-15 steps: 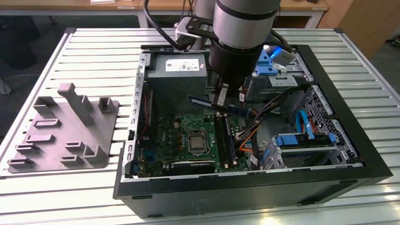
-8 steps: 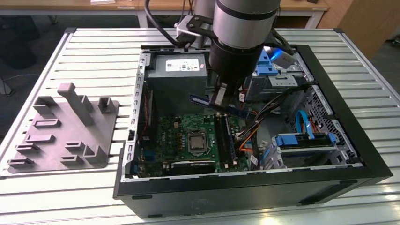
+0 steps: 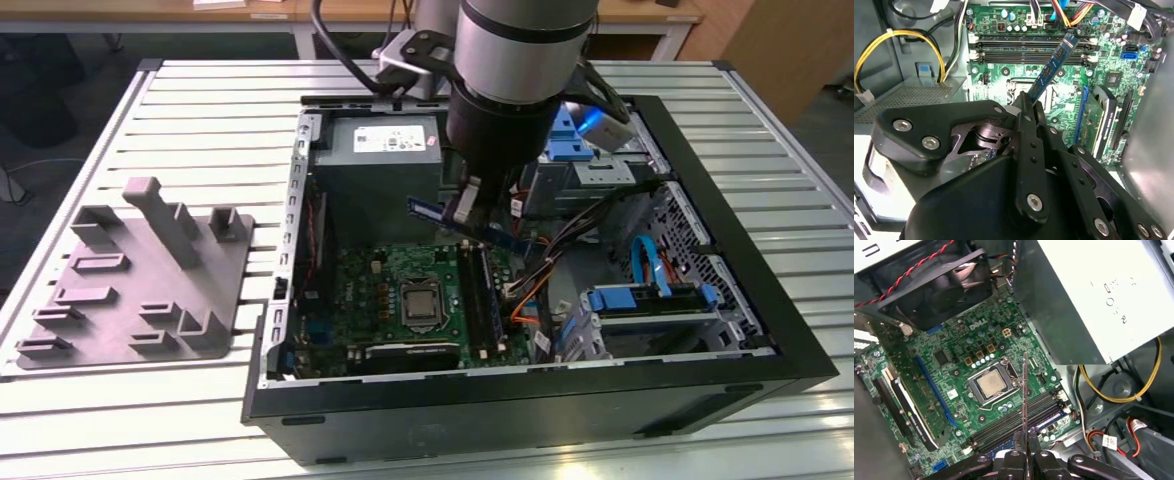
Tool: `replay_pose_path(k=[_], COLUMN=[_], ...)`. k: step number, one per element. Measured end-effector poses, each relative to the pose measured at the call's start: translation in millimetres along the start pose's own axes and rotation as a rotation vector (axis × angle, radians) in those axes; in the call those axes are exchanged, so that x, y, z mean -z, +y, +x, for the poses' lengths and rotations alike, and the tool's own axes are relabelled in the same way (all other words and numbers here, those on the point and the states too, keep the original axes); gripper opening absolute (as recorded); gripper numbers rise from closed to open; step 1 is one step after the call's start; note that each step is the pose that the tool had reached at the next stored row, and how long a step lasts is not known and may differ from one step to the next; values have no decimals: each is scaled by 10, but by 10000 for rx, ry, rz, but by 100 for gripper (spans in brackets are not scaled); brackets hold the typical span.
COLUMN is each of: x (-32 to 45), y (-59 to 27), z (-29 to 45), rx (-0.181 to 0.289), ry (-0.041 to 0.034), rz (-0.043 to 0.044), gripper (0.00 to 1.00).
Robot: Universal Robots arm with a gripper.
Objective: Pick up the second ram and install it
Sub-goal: 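Insert the second ram into the second slot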
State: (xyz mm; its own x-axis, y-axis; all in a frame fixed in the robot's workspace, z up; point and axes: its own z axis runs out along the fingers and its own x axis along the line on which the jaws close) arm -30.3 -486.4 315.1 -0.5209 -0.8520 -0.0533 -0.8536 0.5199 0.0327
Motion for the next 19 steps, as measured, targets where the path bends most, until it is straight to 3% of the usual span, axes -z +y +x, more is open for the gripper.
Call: replay_pose_path(k=[19], x=[-2], y=[0], z=[0], rx=[-1672], ry=[-54], rz=[90], gripper=[14])
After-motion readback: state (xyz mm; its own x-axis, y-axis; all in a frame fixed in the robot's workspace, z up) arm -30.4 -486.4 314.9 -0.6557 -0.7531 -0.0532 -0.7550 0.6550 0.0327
